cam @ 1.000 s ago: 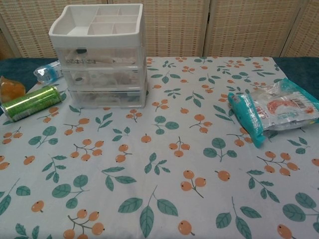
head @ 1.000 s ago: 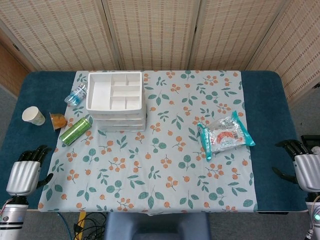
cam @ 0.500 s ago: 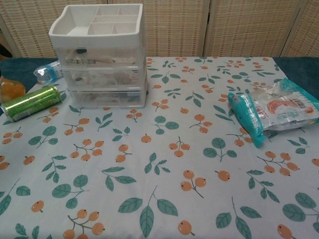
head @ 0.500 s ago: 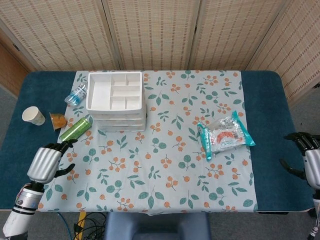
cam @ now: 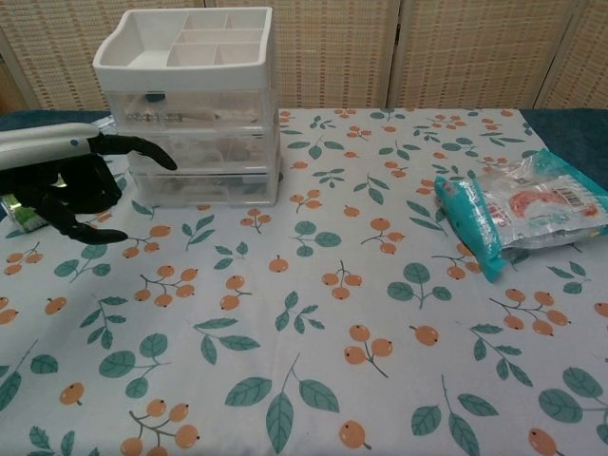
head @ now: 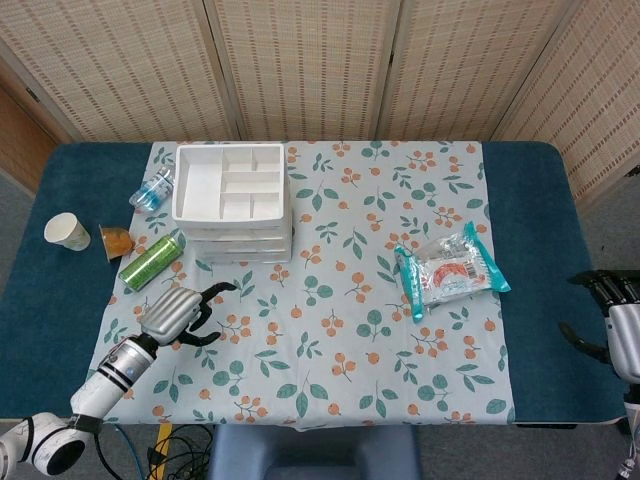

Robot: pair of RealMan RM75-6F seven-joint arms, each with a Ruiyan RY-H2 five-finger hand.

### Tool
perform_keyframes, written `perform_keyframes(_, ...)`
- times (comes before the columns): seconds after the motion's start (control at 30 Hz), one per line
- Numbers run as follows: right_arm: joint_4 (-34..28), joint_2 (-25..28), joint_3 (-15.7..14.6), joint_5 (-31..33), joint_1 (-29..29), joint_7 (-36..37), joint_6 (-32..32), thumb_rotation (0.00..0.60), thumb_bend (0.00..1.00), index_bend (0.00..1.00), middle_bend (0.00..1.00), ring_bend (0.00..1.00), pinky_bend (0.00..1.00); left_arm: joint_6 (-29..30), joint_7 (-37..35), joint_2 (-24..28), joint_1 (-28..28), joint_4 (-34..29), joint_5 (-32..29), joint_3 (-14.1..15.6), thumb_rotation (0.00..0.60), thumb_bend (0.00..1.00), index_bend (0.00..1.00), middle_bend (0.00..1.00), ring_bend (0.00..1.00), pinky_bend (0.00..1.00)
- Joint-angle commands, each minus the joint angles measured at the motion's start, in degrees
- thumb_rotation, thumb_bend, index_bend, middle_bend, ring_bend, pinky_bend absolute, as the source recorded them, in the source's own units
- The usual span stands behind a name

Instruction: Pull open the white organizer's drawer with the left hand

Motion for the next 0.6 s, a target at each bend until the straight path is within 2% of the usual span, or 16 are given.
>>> perform_keyframes(0.03,0.09,-0.06,0.04,0.17,-0.05,-0.21,-0.01,0.600,0.23,0.28,0.28,0.24,0.36,-6.60,-7.36,-2.43,-4.18,2.38,-2.43,-0.65,0.600,0.26,0.13,0.89,0.97,1.00)
perform_keyframes(0.27,0.57,-0.34,0.04,0.44,-0.06,-0.25,-0.33,0.600,0.23,0.27,0.28,0.24,0.36,-14.39,-18.57,-5.42,-7.90,6.46,-5.41,-1.47,0.600,0.26,0.01,0.89,0.98,1.00)
perform_keyframes(0.6,1.13,-0.59,0.12,0.74,-0.14,-0.31,-0.47,0.600,0.23,0.27,0.28,0.25,0.36,-20.02,-32.03,-10.06,-10.80,12.91,-9.00,-4.48,0.600,0.26,0.00,0.89,0.98,1.00)
